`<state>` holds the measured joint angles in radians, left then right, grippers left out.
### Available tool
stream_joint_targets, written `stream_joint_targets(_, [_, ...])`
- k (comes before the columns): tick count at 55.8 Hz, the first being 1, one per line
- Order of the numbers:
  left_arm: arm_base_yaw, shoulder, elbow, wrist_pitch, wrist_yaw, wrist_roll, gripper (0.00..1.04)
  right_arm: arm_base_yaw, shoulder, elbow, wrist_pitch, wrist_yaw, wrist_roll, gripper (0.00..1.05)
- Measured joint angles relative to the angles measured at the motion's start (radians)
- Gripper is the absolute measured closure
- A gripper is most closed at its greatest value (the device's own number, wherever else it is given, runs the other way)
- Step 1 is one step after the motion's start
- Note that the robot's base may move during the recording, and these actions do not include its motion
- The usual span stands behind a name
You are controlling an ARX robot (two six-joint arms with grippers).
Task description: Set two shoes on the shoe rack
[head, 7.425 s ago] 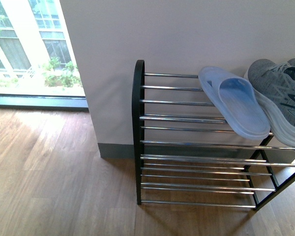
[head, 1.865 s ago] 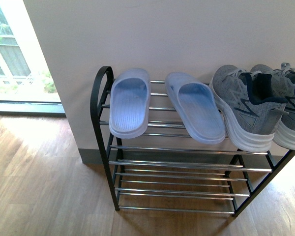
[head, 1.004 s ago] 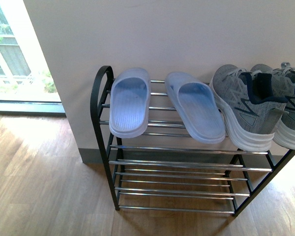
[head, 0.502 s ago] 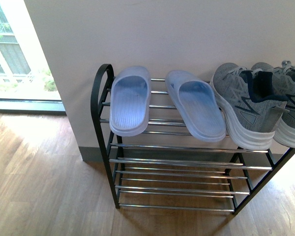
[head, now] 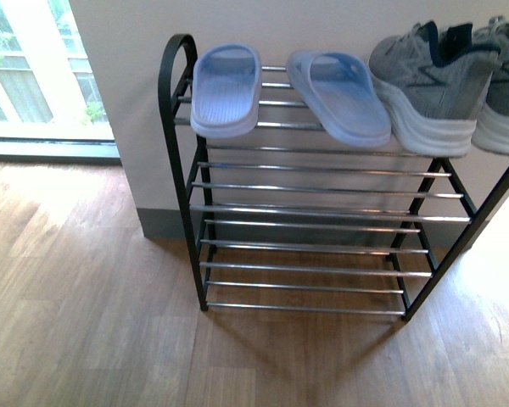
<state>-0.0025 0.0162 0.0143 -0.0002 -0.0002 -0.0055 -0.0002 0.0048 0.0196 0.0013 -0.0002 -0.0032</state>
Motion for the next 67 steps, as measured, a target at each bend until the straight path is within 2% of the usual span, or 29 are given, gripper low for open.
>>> stream_joint_targets(67, [0.000, 0.000, 0.000, 0.000, -0.005, 0.001, 0.09, 0.000, 0.000, 0.000, 0.000, -0.004, 0.000, 0.09])
